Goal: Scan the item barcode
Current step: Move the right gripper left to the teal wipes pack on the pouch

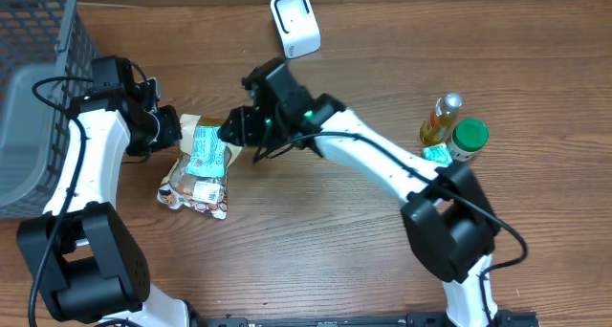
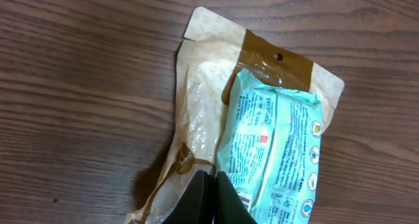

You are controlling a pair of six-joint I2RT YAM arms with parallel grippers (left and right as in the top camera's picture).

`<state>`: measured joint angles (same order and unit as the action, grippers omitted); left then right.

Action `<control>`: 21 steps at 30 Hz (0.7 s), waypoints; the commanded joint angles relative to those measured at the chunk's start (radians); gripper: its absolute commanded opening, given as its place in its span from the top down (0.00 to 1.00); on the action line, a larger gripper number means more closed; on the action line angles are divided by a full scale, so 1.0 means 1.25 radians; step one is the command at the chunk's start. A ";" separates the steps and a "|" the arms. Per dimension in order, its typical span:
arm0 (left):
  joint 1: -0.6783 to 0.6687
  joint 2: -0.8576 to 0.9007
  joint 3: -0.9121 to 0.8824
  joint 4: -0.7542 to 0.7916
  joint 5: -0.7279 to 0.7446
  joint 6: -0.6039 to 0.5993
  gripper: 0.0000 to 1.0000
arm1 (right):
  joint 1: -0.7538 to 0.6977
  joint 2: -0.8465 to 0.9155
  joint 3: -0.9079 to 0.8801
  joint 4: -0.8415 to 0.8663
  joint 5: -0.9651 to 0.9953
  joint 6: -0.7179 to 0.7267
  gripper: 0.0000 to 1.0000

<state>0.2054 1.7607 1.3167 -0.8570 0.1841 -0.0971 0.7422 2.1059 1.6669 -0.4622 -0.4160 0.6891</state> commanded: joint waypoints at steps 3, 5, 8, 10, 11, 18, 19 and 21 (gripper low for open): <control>0.004 -0.012 -0.005 0.012 -0.006 0.003 0.95 | 0.075 0.051 -0.001 0.051 0.171 0.145 0.52; 0.004 -0.012 -0.005 0.013 -0.007 0.004 0.95 | 0.107 0.056 -0.004 0.052 0.254 0.147 0.51; 0.003 -0.012 -0.006 0.007 -0.009 0.006 0.96 | 0.131 0.059 -0.004 0.053 0.330 0.188 0.51; 0.003 -0.012 -0.006 0.009 -0.009 0.006 0.95 | 0.138 0.070 -0.004 0.052 0.332 0.215 0.51; 0.003 -0.012 -0.006 0.010 -0.009 0.006 0.95 | 0.141 0.083 -0.004 0.052 0.331 0.234 0.51; 0.003 -0.012 -0.006 0.010 -0.009 0.006 0.95 | 0.148 0.129 -0.004 0.068 0.313 0.248 0.59; 0.003 -0.012 -0.006 0.010 -0.009 0.006 0.95 | 0.148 0.129 -0.004 0.073 0.313 0.248 0.66; 0.003 -0.012 -0.006 0.010 -0.009 0.006 0.95 | 0.148 0.129 -0.004 0.076 0.314 0.247 0.78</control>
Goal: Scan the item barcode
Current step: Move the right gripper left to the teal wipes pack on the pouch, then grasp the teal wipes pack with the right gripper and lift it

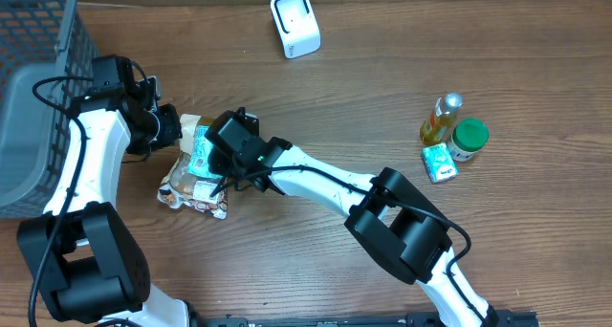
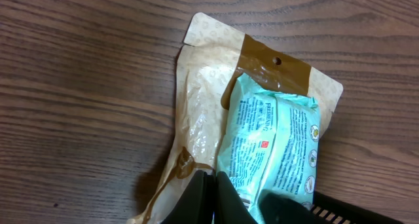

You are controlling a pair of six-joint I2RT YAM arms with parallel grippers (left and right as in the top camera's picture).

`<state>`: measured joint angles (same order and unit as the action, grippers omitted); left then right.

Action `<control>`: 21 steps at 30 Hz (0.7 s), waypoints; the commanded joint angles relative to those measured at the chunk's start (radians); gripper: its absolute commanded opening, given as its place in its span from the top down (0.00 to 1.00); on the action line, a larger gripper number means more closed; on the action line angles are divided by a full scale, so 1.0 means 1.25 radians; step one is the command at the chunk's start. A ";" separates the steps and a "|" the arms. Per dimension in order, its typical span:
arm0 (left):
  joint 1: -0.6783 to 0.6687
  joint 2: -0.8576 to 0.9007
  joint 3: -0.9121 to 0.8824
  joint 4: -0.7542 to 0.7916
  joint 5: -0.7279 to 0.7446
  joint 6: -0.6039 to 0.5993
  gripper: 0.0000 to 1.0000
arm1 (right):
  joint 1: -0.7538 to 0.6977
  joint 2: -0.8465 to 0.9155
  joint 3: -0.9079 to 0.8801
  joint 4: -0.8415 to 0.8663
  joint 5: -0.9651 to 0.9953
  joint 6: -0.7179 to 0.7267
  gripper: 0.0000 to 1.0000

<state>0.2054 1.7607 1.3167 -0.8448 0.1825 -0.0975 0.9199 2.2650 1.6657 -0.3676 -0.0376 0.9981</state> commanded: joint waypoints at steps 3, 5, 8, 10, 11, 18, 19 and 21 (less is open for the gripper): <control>0.003 -0.012 -0.006 0.002 -0.007 0.006 0.94 | 0.000 -0.002 -0.002 -0.001 0.011 -0.043 0.96; 0.003 -0.012 -0.006 0.003 -0.005 0.006 0.93 | -0.020 -0.036 -0.002 -0.011 0.010 -0.093 0.96; 0.003 -0.012 -0.006 0.003 -0.004 0.006 0.92 | -0.047 -0.107 -0.002 -0.037 -0.007 -0.151 0.96; 0.003 -0.012 -0.006 0.003 -0.004 0.006 0.91 | -0.068 -0.160 -0.002 -0.068 -0.036 -0.205 0.96; 0.003 -0.012 -0.006 0.003 -0.004 0.006 0.91 | -0.073 -0.169 -0.002 -0.080 -0.040 -0.209 0.96; 0.003 -0.012 -0.006 -0.009 0.049 0.006 0.90 | -0.122 -0.182 -0.027 -0.194 -0.127 -0.240 0.96; 0.003 -0.012 -0.006 -0.010 0.054 0.006 0.90 | -0.120 -0.174 -0.036 -0.193 -0.128 -0.240 0.96; 0.003 -0.012 -0.006 -0.015 0.059 0.006 0.90 | -0.110 -0.154 -0.045 -0.189 -0.140 -0.239 0.96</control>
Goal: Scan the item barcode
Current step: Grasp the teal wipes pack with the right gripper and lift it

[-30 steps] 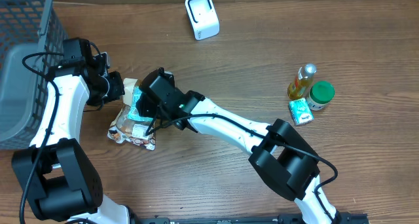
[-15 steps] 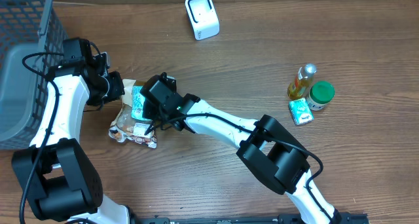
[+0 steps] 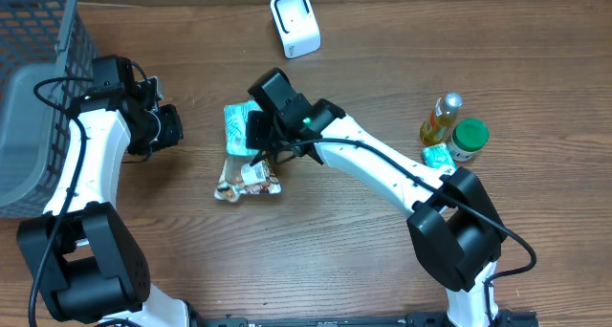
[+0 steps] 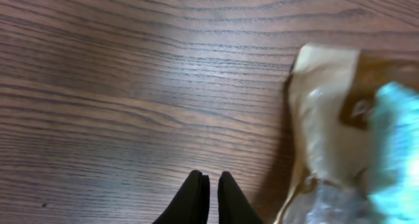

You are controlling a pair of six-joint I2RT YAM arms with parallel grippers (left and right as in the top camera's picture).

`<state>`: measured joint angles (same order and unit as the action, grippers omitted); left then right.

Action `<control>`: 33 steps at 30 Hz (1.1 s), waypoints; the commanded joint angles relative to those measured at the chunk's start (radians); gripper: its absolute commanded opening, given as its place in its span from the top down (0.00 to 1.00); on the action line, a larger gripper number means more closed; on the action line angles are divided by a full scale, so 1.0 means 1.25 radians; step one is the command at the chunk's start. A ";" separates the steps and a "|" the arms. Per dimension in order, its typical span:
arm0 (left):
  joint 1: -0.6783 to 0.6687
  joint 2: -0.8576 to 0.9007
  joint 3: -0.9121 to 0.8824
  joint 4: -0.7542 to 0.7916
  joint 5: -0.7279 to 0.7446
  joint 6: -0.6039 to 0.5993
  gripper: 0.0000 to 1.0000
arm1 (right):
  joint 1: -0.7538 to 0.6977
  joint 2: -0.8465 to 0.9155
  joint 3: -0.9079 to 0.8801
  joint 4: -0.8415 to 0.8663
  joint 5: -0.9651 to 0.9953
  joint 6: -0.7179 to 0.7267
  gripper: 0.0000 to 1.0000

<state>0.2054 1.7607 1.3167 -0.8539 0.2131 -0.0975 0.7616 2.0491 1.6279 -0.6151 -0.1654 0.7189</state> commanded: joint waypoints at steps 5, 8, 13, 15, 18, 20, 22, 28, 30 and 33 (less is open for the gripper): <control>0.003 -0.012 -0.006 -0.017 0.034 0.006 0.91 | 0.051 0.039 -0.015 0.070 -0.075 -0.017 0.96; 0.003 -0.012 -0.006 -0.017 0.034 0.007 0.90 | 0.065 0.039 -0.015 0.130 -0.063 -0.046 0.96; 0.003 -0.012 -0.006 -0.020 0.032 0.011 0.89 | 0.067 0.040 -0.015 0.157 -0.053 -0.052 0.85; 0.003 -0.012 -0.006 -0.020 0.032 0.013 0.89 | 0.072 0.044 -0.015 0.155 -0.019 -0.052 0.83; 0.003 -0.012 -0.006 -0.020 0.032 0.013 0.88 | 0.080 0.047 -0.015 0.151 0.024 -0.053 0.85; 0.003 -0.012 -0.006 -0.020 0.032 0.013 0.89 | 0.080 0.047 -0.015 0.150 0.045 -0.053 0.88; 0.003 -0.012 -0.006 -0.020 0.032 0.013 0.87 | 0.075 0.047 -0.015 0.146 0.048 -0.052 0.74; 0.003 -0.012 -0.006 -0.023 0.032 0.013 0.87 | 0.088 0.081 -0.015 0.150 0.065 -0.053 0.55; 0.003 -0.012 -0.006 -0.023 0.032 0.013 0.87 | 0.091 0.108 -0.015 0.157 0.073 -0.053 0.56; 0.003 -0.012 -0.006 -0.022 0.032 0.013 0.84 | 0.091 0.130 -0.015 0.154 0.050 -0.052 0.64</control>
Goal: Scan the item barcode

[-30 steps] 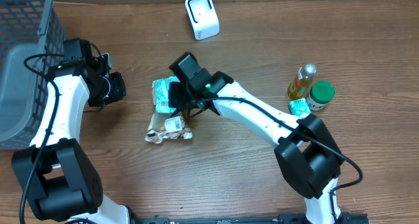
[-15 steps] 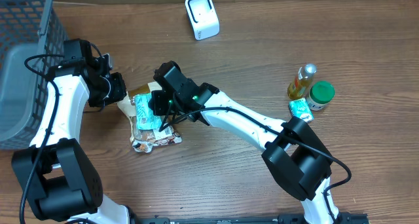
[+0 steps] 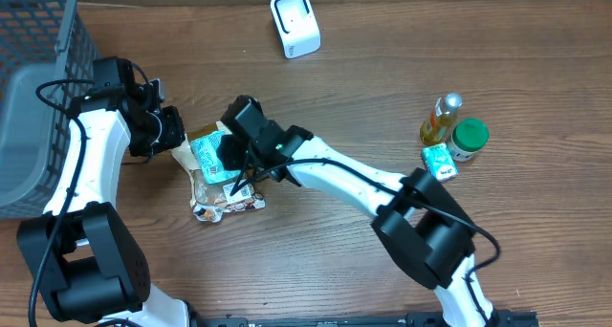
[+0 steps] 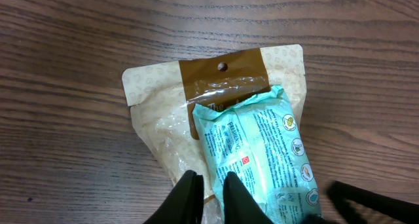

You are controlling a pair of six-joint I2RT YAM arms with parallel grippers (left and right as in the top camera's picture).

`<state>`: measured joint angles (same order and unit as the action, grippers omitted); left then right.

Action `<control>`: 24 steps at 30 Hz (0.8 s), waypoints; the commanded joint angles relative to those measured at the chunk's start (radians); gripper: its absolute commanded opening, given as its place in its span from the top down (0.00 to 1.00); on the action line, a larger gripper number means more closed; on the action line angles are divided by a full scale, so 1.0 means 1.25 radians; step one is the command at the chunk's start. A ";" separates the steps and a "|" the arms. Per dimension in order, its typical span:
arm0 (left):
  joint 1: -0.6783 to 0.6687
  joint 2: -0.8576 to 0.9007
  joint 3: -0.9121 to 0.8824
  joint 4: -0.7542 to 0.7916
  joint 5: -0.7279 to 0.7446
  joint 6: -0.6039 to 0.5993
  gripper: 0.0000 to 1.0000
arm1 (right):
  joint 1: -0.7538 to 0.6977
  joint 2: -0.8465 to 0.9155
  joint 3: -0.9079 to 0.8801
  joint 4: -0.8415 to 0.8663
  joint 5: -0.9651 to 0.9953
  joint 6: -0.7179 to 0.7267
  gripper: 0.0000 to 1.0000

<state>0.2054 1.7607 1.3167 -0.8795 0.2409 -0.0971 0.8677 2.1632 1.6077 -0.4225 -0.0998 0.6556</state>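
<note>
A tan pouch (image 3: 212, 185) with a brown top band lies on the wooden table, and a teal packet (image 3: 204, 154) lies on top of it. In the left wrist view the pouch (image 4: 163, 119) and the packet (image 4: 262, 149) fill the middle. My left gripper (image 4: 211, 185) stands open, its fingertips a little apart over the pouch's left part. From overhead the left gripper (image 3: 172, 131) is at the pouch's upper left corner. My right gripper (image 3: 229, 158) sits on the packet's right end, its fingers hidden. The white scanner (image 3: 295, 23) stands at the back.
A grey mesh basket (image 3: 33, 78) fills the far left. A yellow bottle (image 3: 440, 119), a green-capped jar (image 3: 469, 139) and a small teal box (image 3: 438, 161) stand together at the right.
The pouch and packet, which lay right of centre away from my left gripper, now lie back to the left under its fingertips. My right gripper moved left with them. The left fingers stand wider apart.
My left gripper was shut on the pouch's edge while the right gripper came onto the packet. Then the left fingers were off the pouch, which lay farther right with the right gripper. Now the pouch is turned and back under the open left gripper.
</note>
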 commanded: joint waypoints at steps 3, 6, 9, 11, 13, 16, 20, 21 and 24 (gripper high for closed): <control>0.003 -0.012 -0.006 0.001 0.009 0.012 0.83 | 0.006 0.042 0.001 0.002 -0.011 -0.002 0.78; 0.003 -0.012 -0.006 0.002 0.009 0.013 0.83 | 0.004 0.034 0.010 0.005 -0.011 -0.002 0.96; 0.003 -0.012 -0.006 0.001 0.009 0.013 0.82 | -0.001 0.001 0.018 0.005 -0.012 -0.002 0.96; 0.003 -0.012 -0.006 0.003 0.009 0.013 0.82 | -0.001 -0.023 0.018 0.005 -0.013 -0.002 0.96; 0.003 -0.012 -0.006 0.007 0.009 0.013 0.83 | -0.001 -0.035 0.018 0.005 -0.014 -0.003 0.96; 0.003 -0.012 -0.006 0.011 0.009 0.013 0.82 | -0.008 -0.037 0.018 0.004 -0.011 -0.065 0.96; 0.003 -0.012 -0.006 0.011 0.009 0.013 0.83 | -0.056 -0.061 0.018 -0.029 -0.057 -0.071 0.96; 0.003 -0.012 -0.006 0.013 0.009 0.013 0.83 | -0.080 -0.071 0.018 -0.039 -0.107 -0.093 0.96; 0.003 -0.012 -0.006 0.016 0.008 0.013 0.83 | -0.122 -0.074 0.018 -0.096 -0.144 -0.124 0.96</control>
<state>0.2054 1.7607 1.3167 -0.8650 0.2436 -0.0971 0.7670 2.1342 1.6115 -0.5049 -0.2085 0.5518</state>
